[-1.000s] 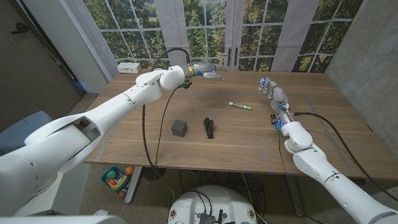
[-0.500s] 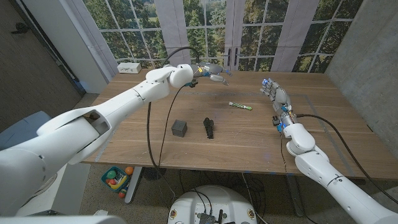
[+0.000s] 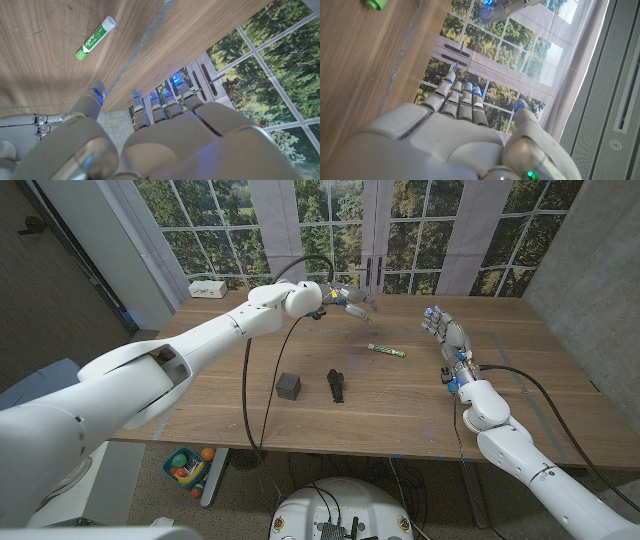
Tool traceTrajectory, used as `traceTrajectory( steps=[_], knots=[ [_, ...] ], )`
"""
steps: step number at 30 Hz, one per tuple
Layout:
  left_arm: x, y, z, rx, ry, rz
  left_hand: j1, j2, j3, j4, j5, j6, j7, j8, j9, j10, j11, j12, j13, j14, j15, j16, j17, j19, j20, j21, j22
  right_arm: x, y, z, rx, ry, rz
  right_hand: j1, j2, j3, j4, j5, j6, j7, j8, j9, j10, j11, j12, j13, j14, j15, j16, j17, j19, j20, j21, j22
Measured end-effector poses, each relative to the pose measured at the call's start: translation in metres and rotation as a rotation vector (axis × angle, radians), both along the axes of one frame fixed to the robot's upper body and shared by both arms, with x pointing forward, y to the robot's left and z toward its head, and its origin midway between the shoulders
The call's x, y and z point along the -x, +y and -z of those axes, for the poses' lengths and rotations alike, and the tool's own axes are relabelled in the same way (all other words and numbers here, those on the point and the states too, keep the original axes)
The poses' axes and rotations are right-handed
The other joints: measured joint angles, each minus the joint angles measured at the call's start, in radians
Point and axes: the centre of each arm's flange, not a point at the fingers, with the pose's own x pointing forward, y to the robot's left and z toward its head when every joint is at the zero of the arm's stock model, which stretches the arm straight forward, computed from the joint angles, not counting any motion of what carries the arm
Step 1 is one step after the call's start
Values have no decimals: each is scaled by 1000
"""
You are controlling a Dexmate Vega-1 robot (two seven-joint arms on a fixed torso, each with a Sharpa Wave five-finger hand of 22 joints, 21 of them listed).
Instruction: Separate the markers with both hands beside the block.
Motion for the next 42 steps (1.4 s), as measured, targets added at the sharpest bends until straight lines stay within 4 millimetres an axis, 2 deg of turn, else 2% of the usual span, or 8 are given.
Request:
traceTrajectory(
  steps=[5,8,18,28,35,37,40,42],
  knots=[
    [-2,-6,1,-37,2,-4,57,-12,0,0,-4,-26,5,-13,0,0,0,0,5,37,1,0,1,25,0,-8,0,1,-1,1,0,0,2,0,0,0,0,0,14,0,0,0,0,0,0,0,0,0,0,0,0,0,-4,0],
    [-5,-12,3,-67,2,-11,68,-13,0,0,-4,-40,4,-20,0,-7,7,-2,5,37,1,0,1,25,0,-16,1,1,-2,2,1,1,1,0,0,-3,-3,0,14,0,0,0,0,0,0,0,0,0,0,4,0,0,-7,0],
    [-11,-21,8,-127,-7,-29,106,-14,-5,5,-4,-59,-2,-27,0,-11,3,-4,5,37,1,0,1,31,5,-23,5,4,-3,4,-2,-4,0,0,0,-5,-5,0,25,0,0,0,5,5,0,0,-5,9,0,4,0,0,-11,0],
    [-17,-27,14,-164,-28,-31,162,-12,-25,8,-11,-25,21,-22,5,91,6,21,10,52,1,0,1,36,0,-44,5,6,-5,6,-9,-10,1,0,0,-5,-5,0,25,0,0,0,5,5,0,0,-5,9,0,4,0,0,-15,0],
    [-21,-29,19,-165,-47,-17,212,-25,-49,8,-11,48,40,11,11,140,4,29,14,100,-1,7,0,54,-3,-52,5,7,-7,8,-17,-10,2,-7,-7,-5,-5,0,29,4,0,0,6,6,0,0,-5,9,0,4,0,0,-19,0],
    [-24,-29,21,-165,-46,-14,236,-27,-58,5,-12,79,52,28,16,170,1,35,14,122,-1,12,4,62,-1,-56,6,6,-7,9,-19,-10,2,-7,-7,-5,-5,0,31,5,0,2,11,11,0,0,-5,9,0,4,0,0,-19,0],
    [-22,-31,20,-157,-55,3,273,-25,-68,7,-12,117,66,50,23,226,-7,48,19,150,-1,16,5,70,5,-63,9,6,-8,10,-21,-8,4,-7,-7,-5,-5,0,31,5,0,5,16,5,0,0,-5,9,5,4,0,0,-19,0],
    [-28,-31,26,-162,-45,-7,286,-31,-69,6,-12,127,74,55,23,248,-14,51,19,162,-4,16,5,80,2,-63,9,6,-8,9,-23,-11,2,-7,-7,-5,-5,0,30,5,0,5,16,5,0,0,-5,9,7,6,0,0,-19,0]
  ],
)
